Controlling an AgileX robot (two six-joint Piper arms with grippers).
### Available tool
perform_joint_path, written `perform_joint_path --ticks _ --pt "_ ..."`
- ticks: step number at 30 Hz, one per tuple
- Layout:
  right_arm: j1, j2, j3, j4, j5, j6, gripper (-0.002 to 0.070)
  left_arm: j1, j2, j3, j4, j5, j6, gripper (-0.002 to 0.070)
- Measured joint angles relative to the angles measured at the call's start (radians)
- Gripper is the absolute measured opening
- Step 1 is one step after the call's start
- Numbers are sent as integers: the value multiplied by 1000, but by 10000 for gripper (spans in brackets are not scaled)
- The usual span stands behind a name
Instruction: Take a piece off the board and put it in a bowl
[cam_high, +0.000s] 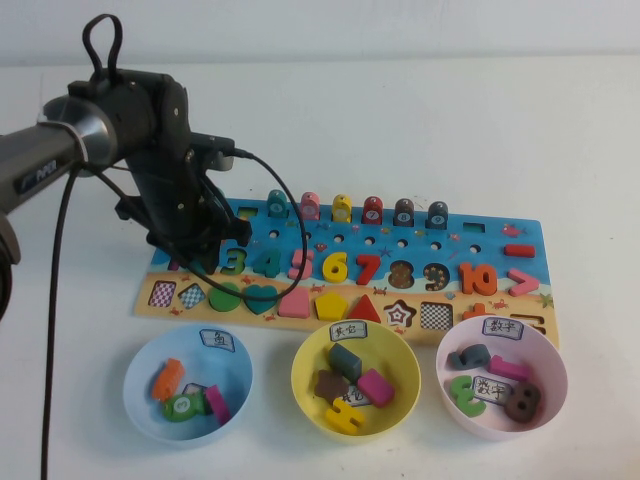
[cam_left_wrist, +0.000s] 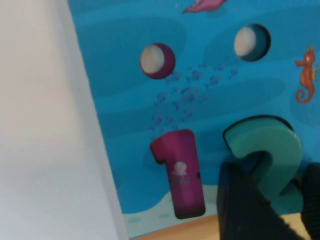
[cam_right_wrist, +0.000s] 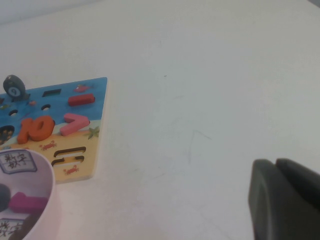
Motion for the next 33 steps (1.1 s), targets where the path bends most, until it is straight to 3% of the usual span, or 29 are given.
perform_joint_path --ticks 25,29,33 --pt "0 0 0 0 0 0 -17 -5 -142 0 0 79 16 205" --pt "0 0 0 0 0 0 -17 -67 -229 0 8 124 50 205" --pt "0 0 0 0 0 0 -17 -204 -287 0 7 144 83 205"
